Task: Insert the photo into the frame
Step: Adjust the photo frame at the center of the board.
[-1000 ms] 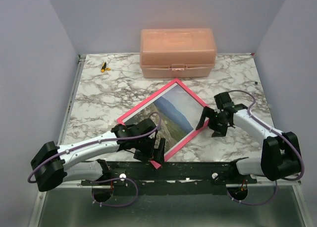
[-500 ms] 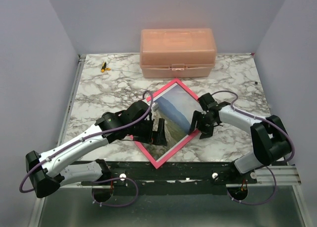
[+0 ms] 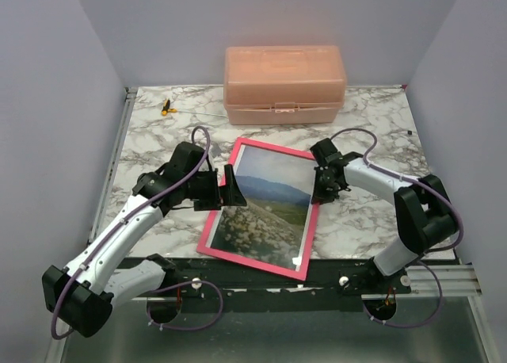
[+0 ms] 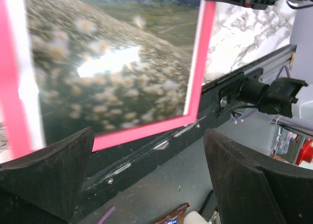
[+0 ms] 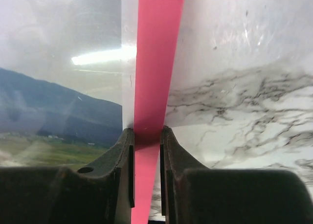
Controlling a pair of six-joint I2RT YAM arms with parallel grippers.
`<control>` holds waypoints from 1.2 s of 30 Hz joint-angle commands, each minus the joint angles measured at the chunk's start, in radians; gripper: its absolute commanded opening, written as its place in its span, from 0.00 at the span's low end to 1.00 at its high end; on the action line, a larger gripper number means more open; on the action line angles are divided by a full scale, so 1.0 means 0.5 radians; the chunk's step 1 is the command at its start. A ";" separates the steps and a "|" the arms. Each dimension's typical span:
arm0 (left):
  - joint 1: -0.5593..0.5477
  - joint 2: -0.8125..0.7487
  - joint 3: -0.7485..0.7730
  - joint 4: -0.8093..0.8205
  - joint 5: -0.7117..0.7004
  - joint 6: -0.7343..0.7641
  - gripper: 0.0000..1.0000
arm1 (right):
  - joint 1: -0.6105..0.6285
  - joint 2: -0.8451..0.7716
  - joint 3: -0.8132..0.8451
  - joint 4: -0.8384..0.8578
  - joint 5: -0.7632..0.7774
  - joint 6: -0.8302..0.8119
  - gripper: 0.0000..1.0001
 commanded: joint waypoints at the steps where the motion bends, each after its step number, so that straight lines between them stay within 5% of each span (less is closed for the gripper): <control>1: 0.238 0.008 -0.132 0.012 0.133 0.134 0.96 | 0.012 0.147 0.130 -0.140 0.354 -0.332 0.12; 14: 0.463 0.347 -0.344 0.219 0.002 0.184 0.96 | -0.034 0.534 0.619 -0.099 0.688 -0.612 0.12; 26: 0.464 0.733 -0.296 0.482 0.058 0.102 0.95 | -0.111 0.621 0.735 -0.020 0.548 -0.640 0.13; 36: 0.462 0.608 -0.260 0.478 0.033 0.155 0.95 | -0.114 0.580 0.776 -0.075 0.455 -0.564 0.21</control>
